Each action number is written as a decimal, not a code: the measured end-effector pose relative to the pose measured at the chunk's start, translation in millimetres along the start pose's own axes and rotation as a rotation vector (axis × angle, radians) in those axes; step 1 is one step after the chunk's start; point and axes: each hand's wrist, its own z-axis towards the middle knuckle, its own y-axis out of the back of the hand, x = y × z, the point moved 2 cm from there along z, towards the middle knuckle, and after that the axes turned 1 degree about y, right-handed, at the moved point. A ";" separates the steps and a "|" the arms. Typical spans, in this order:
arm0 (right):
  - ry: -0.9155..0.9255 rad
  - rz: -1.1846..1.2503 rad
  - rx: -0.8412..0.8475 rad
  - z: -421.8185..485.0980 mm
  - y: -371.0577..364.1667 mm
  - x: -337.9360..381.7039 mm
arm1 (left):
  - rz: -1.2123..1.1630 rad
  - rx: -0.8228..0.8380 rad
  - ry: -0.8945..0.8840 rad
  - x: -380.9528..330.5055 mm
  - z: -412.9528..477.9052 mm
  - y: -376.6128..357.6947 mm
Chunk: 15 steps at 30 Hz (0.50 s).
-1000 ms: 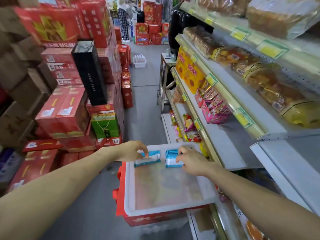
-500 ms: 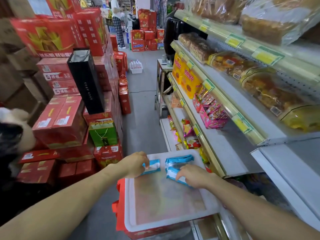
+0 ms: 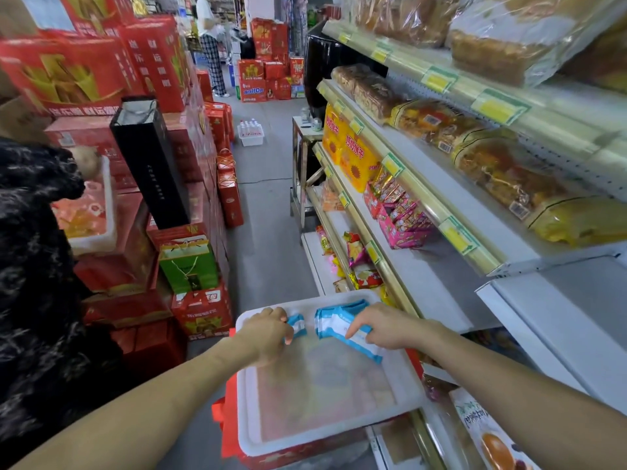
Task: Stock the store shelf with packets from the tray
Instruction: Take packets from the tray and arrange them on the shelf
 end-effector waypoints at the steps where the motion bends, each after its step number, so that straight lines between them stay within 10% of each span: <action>1: -0.007 0.006 0.001 -1.8 -0.1 -0.7 | 0.018 0.000 0.009 0.1 2.0 -2.1; 15: -0.026 0.054 -0.001 -21.3 0.3 -6.1 | 0.218 0.094 -0.100 -5.9 15.0 -28.5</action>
